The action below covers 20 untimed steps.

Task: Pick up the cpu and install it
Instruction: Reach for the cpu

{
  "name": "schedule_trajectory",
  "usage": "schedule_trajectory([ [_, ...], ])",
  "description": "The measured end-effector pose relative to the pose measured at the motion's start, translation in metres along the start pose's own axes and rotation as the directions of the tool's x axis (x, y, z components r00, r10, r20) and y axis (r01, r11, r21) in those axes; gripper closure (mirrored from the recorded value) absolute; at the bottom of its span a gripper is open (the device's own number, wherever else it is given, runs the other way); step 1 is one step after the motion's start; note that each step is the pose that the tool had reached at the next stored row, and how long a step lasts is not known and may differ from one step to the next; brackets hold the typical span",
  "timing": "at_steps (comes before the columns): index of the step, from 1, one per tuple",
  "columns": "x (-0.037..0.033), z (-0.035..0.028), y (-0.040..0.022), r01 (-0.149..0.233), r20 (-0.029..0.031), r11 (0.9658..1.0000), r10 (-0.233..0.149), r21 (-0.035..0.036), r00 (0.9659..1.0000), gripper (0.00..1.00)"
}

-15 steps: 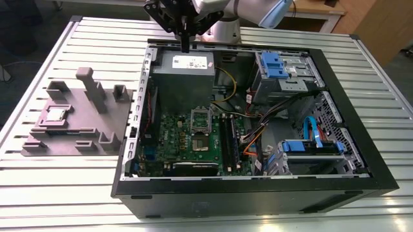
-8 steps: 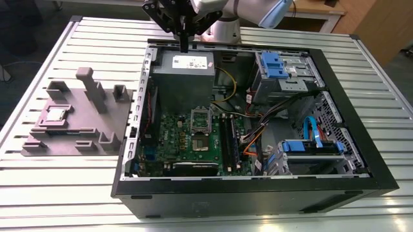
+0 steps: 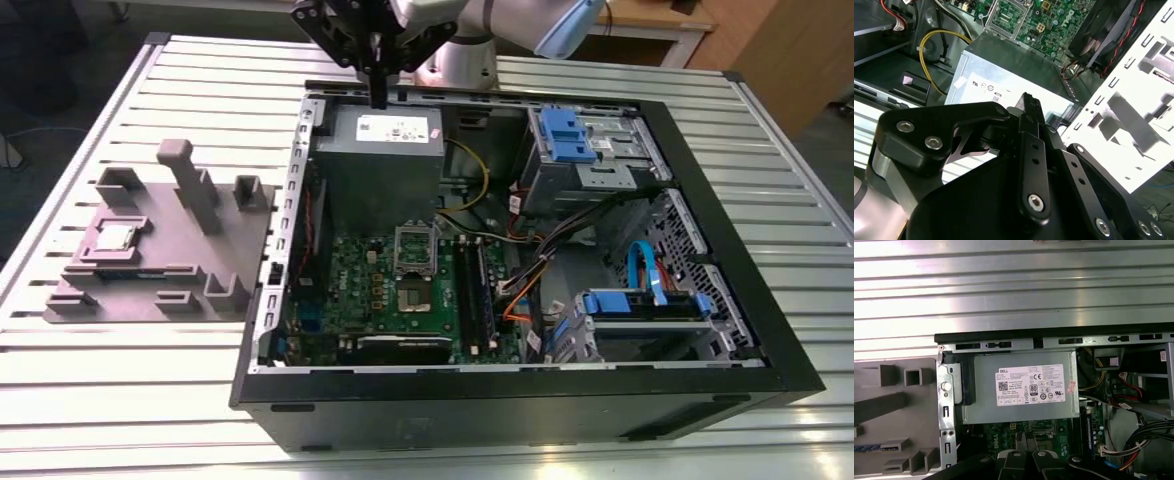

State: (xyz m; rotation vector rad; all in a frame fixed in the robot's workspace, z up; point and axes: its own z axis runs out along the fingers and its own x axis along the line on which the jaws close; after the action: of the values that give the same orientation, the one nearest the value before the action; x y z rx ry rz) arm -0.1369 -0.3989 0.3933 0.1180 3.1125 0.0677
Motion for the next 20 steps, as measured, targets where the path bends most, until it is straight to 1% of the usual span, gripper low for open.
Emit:
schedule_trajectory([
  [5, 0.0019, 0.0, -0.0001, 0.0, 0.0, 1.0, 0.0, 0.0, 1.0, 0.89],
  [20, 0.0047, -0.0001, -0.0004, 0.0, 0.0, 1.0, 0.0, 0.0001, 1.0, 0.89],
])
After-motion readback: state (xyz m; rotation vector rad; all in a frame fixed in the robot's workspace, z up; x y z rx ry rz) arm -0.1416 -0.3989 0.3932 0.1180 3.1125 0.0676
